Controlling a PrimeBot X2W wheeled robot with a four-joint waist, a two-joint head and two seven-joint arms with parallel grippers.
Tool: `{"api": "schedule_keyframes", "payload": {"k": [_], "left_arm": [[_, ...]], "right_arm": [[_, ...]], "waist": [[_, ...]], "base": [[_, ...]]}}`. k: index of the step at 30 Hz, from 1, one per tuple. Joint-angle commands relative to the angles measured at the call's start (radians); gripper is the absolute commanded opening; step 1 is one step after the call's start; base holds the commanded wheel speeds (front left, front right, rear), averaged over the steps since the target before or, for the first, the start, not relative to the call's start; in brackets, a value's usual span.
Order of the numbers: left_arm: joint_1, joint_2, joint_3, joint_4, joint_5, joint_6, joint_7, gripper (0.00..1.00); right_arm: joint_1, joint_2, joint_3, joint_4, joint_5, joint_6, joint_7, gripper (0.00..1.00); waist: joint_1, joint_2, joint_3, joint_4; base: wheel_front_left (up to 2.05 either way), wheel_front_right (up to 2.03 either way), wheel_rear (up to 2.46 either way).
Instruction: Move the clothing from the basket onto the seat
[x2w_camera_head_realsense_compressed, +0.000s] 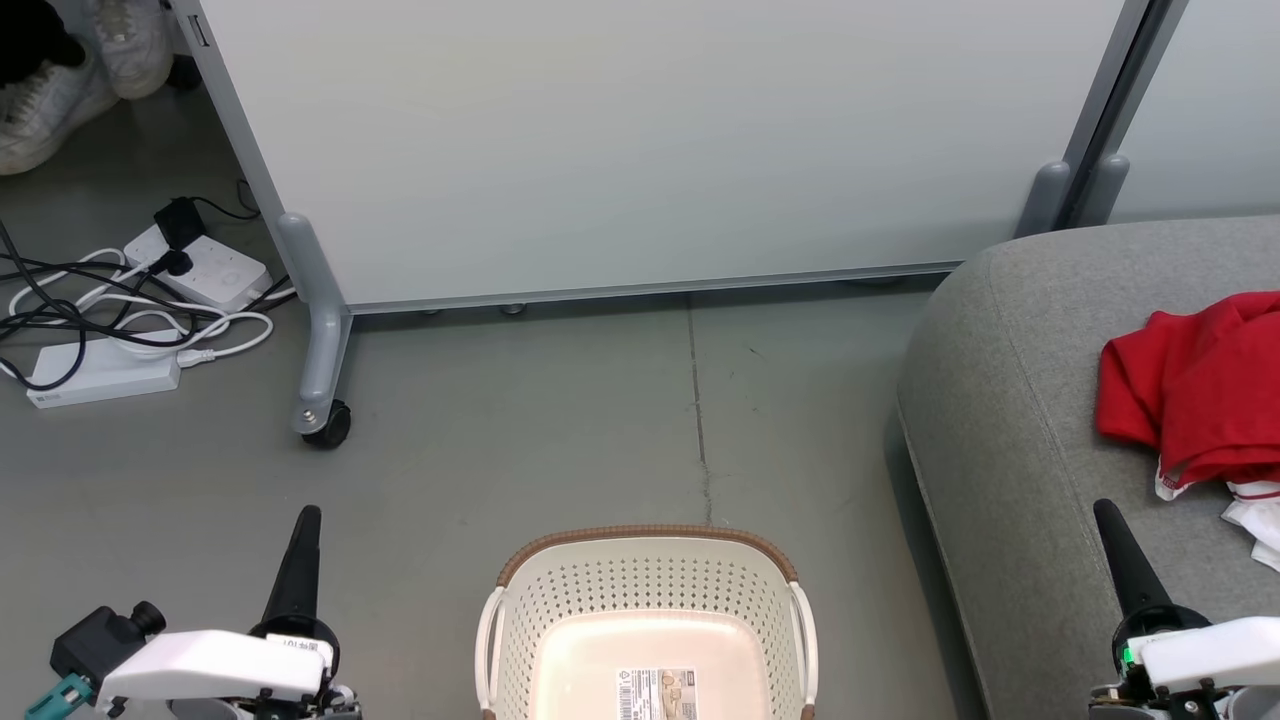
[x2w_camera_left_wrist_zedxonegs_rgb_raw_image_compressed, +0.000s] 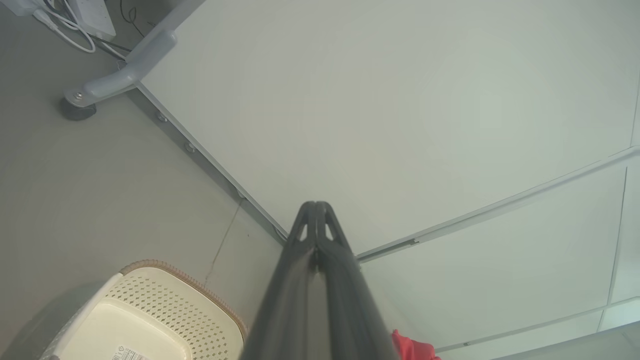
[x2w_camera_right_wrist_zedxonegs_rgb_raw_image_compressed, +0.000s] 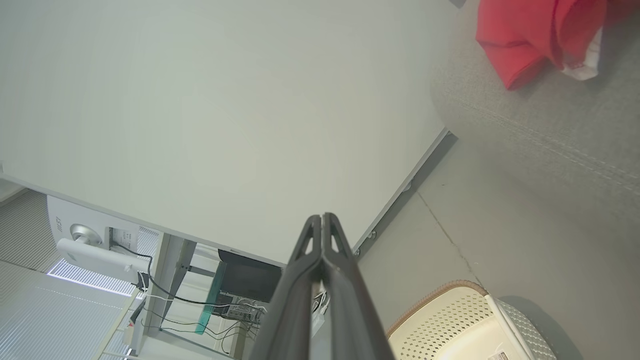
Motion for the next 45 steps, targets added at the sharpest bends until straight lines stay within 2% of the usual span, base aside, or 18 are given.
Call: {"api": "schedule_keyframes", "payload": {"k": [1,21,45], "left_arm": [[-0.029,0.004,0.010,-0.004,-0.016,-0.009,0.004,0.00],[-0.066,-0.028,0.052,0.026,-0.180,-0.049,0.051,0.00],[-0.101,-0.057,0.090,0.054,-0.326,-0.085,0.095,0.00]], "right_arm": [[-0.022,-0.008,-0.006,-0.003,0.021,0.002,0.007,0.00],[-0.044,-0.005,-0.034,0.033,0.203,0.002,0.023,0.00],[-0.066,-0.001,-0.060,0.065,0.370,0.002,0.039,0.00]], "waist": [[0.0000,-0.0001,0.000,0.000],[0.0000,-0.0001,0.008,-0.001],[0.0000,-0.0001,0.016,-0.002]], "base": [[0.00,0.00,0.00],[0.00,0.00,0.00],[0.00,0.00,0.00]]}}
